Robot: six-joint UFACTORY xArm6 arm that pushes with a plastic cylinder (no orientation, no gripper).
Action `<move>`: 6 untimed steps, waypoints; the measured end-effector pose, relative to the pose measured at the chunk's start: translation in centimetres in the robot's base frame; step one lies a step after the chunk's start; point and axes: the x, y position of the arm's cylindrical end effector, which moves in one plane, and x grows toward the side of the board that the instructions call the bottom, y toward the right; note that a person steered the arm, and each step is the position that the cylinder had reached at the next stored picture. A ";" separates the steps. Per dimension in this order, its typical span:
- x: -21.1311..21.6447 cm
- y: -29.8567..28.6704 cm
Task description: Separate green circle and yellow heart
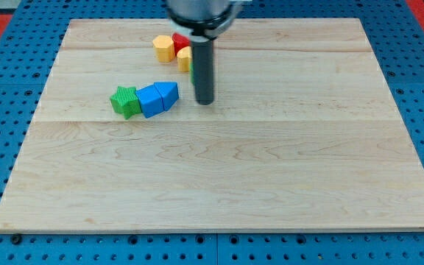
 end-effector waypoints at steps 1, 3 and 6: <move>-2.5 3.7; -7.6 2.8; -7.1 -1.7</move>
